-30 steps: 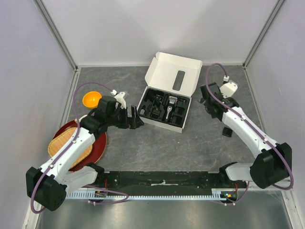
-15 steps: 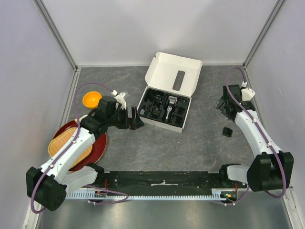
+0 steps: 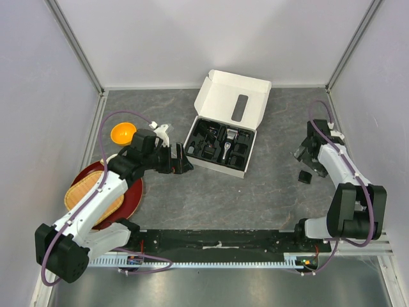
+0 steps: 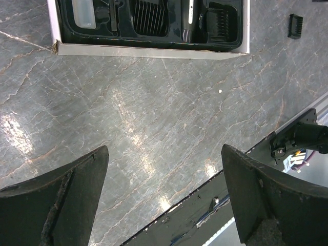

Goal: Sort the hair-cutting tools

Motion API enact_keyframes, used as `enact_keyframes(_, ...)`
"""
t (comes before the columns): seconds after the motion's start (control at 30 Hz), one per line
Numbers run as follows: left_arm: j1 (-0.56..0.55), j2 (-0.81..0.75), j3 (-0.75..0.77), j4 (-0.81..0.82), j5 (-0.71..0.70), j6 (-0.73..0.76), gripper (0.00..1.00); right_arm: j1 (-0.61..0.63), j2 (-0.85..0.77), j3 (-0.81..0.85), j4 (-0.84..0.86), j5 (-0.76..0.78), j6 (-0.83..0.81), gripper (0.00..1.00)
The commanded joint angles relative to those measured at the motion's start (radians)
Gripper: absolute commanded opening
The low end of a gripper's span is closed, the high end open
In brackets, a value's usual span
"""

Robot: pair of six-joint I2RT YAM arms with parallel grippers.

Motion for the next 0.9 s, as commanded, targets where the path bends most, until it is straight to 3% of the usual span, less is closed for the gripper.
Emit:
enact_keyframes(0.0,0.004,-0.013,0.018,0.001,-0.008,0.007,0.97,-0.057,0.007,-0.073,0.119,-0.062,-0.048,0.98)
enact_keyframes(0.2,0.004,-0.005,0.024,0.000,-0.007,0.013,0.97,-0.093,0.008,-0.142,0.207,-0.137,-0.053,0.98)
enact_keyframes(0.6,0.004,0.019,0.027,-0.003,0.007,0.016,0.96,-0.123,0.112,-0.164,0.225,-0.105,-0.077,0.97)
enact_keyframes(0.87,0.004,0.024,0.024,0.000,0.019,0.010,0.95,-0.125,0.211,-0.173,0.224,-0.161,-0.059,0.80)
